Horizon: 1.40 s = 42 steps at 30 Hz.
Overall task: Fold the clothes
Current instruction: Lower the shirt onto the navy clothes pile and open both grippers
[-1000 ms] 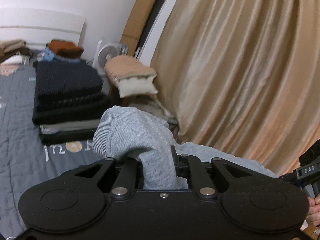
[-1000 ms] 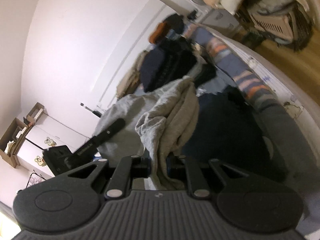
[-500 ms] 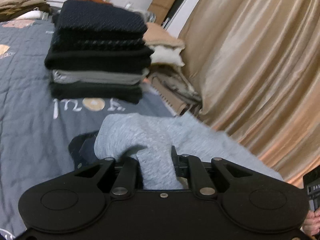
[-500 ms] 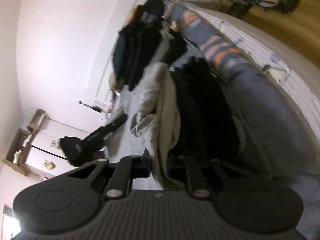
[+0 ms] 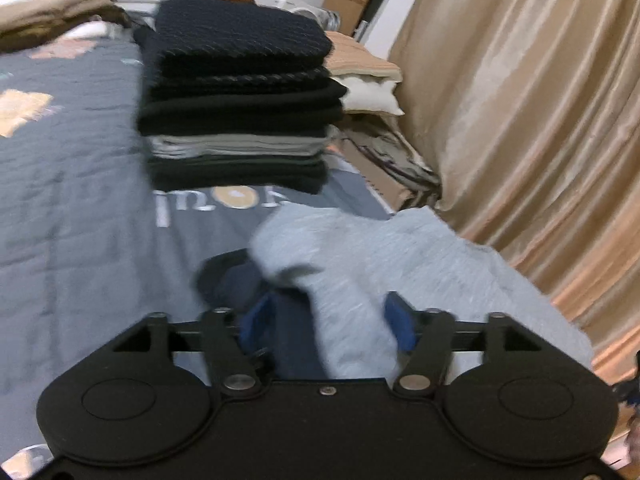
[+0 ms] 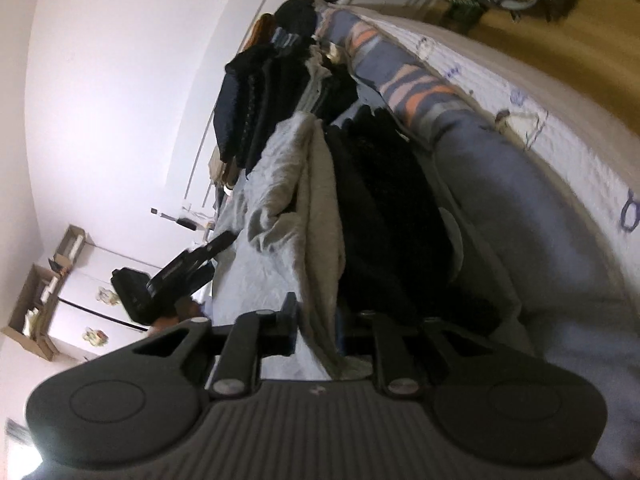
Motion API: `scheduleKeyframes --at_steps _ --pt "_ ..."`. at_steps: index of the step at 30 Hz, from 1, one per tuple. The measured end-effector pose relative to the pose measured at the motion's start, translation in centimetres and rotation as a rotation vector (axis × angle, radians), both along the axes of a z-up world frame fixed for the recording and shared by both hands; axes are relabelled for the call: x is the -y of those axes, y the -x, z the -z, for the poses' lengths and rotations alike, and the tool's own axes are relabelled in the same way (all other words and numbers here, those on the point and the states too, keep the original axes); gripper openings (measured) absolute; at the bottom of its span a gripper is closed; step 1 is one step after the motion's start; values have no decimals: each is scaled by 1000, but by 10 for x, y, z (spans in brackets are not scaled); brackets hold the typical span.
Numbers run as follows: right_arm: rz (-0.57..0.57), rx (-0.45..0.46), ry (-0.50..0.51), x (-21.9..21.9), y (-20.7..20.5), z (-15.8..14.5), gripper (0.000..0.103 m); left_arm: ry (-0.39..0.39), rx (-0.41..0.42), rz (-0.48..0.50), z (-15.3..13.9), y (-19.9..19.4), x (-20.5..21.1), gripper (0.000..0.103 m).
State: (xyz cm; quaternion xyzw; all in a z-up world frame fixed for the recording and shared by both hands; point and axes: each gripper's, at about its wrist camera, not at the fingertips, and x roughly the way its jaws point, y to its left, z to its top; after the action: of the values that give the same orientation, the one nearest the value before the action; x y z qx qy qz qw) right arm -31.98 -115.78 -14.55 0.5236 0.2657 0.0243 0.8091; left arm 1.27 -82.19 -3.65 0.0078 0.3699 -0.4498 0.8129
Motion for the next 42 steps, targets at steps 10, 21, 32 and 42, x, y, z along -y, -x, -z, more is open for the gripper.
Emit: scheduleKeyframes --at_steps 10,21,32,42 --pt "71 -5 233 -18 36 -55 36 22 21 134 -3 96 -64 63" --pt "67 -131 394 -76 14 -55 44 -72 15 95 27 158 -67 56" --pt "161 -195 360 -72 3 -36 45 -37 -110 108 41 160 -53 33" --pt "166 -252 353 -69 -2 -14 45 49 -203 120 41 153 -81 5"
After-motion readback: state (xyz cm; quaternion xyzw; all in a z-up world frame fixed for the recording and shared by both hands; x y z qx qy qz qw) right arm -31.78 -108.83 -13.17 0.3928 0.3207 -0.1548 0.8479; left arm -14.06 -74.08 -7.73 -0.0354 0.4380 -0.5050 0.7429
